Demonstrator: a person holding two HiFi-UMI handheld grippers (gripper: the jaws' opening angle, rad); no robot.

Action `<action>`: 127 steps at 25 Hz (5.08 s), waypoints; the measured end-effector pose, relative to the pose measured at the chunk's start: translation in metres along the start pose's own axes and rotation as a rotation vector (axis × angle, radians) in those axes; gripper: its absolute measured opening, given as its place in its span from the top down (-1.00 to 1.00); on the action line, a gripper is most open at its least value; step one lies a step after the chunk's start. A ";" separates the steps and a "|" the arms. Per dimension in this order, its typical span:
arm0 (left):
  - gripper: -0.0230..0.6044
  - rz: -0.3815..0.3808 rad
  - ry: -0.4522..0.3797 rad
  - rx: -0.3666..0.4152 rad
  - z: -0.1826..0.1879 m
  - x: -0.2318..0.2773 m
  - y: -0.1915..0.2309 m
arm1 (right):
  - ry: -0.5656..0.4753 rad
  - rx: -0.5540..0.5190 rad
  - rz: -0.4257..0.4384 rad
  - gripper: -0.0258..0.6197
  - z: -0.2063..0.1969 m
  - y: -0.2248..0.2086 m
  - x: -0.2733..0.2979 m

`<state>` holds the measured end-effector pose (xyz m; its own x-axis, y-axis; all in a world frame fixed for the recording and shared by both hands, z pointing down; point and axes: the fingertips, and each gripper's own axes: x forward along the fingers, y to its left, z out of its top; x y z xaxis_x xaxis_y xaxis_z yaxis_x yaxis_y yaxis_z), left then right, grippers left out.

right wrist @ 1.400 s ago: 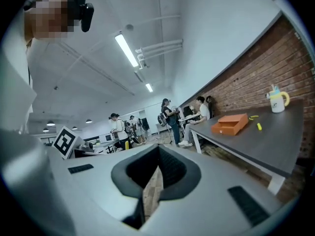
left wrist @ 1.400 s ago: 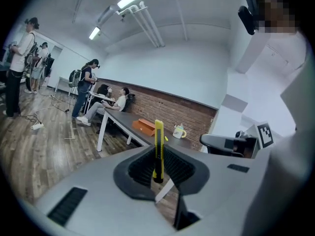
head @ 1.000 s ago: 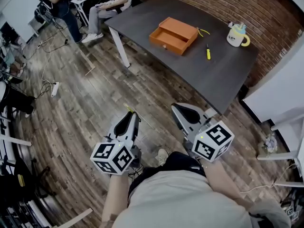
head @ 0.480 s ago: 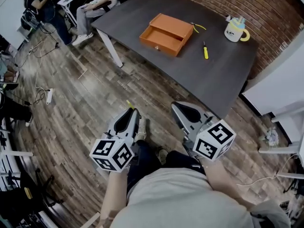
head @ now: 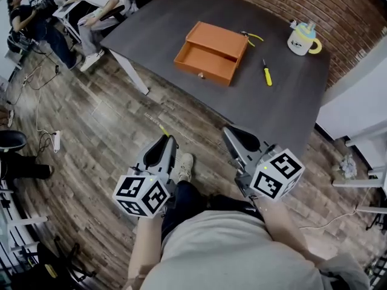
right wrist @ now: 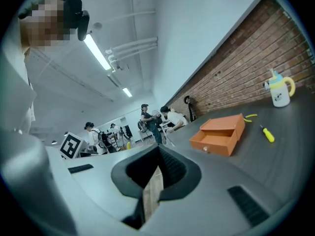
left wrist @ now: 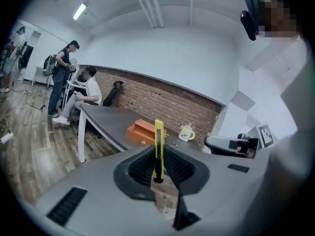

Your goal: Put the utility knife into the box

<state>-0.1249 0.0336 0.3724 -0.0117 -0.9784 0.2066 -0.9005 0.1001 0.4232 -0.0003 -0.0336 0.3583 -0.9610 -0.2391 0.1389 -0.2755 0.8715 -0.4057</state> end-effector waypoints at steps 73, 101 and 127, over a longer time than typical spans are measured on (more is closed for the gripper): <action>0.73 -0.624 0.613 1.089 0.018 0.375 0.037 | -0.181 0.157 -0.538 0.90 0.091 -0.264 0.109; 0.74 -0.843 1.012 1.467 -0.102 0.380 0.042 | -0.114 0.262 -0.567 0.90 0.062 -0.292 0.080; 0.68 -0.807 0.761 1.379 -0.033 0.371 0.021 | -0.169 0.200 -0.589 0.90 0.069 -0.240 0.077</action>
<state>-0.1333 -0.3211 0.4870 0.4027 -0.3693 0.8375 -0.2613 -0.9233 -0.2815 -0.0101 -0.2905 0.4038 -0.6338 -0.7312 0.2522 -0.7414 0.4812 -0.4678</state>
